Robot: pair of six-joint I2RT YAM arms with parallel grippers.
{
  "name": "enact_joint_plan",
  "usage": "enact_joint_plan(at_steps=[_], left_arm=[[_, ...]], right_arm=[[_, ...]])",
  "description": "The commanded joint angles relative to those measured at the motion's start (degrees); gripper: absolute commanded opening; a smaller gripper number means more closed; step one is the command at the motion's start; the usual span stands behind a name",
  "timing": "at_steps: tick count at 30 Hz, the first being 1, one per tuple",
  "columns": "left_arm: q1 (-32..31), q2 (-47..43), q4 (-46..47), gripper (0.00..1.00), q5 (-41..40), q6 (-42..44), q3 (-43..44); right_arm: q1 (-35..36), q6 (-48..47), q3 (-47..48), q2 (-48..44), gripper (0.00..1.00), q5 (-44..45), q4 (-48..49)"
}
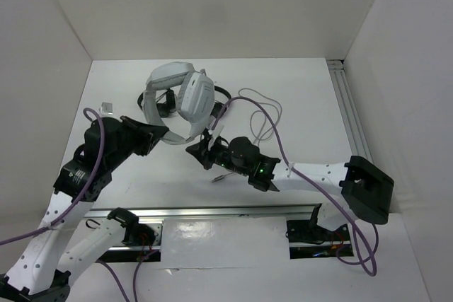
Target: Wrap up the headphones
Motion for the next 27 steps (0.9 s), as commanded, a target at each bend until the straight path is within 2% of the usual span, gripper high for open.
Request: enact_joint_plan(at_steps=[1, 6, 16, 23, 27], left_arm=[[-0.09, -0.70, 11.64, 0.00, 3.14, -8.40, 3.36], [-0.09, -1.84, 11.12, 0.00, -2.99, -9.72, -0.16], [-0.09, -5.45, 6.11, 0.00, -16.10, -12.18, -2.89], [-0.09, -4.22, 4.61, 0.00, -19.97, -12.27, -2.36], [-0.09, -2.81, 5.30, 0.00, -20.50, -13.85, -2.36]], right_arm=[[1.66, -0.64, 3.18, 2.66, 0.02, -3.59, -2.71], [3.77, -1.78, 6.52, 3.89, 0.02, -10.80, -5.17], [6.06, 0.94, 3.28, 2.75, 0.00, -18.18, 3.09], [6.06, 3.40, 6.78, 6.87, 0.00, -28.64, 3.79], [6.59, 6.38, 6.18, 8.81, 0.00, -30.24, 9.94]])
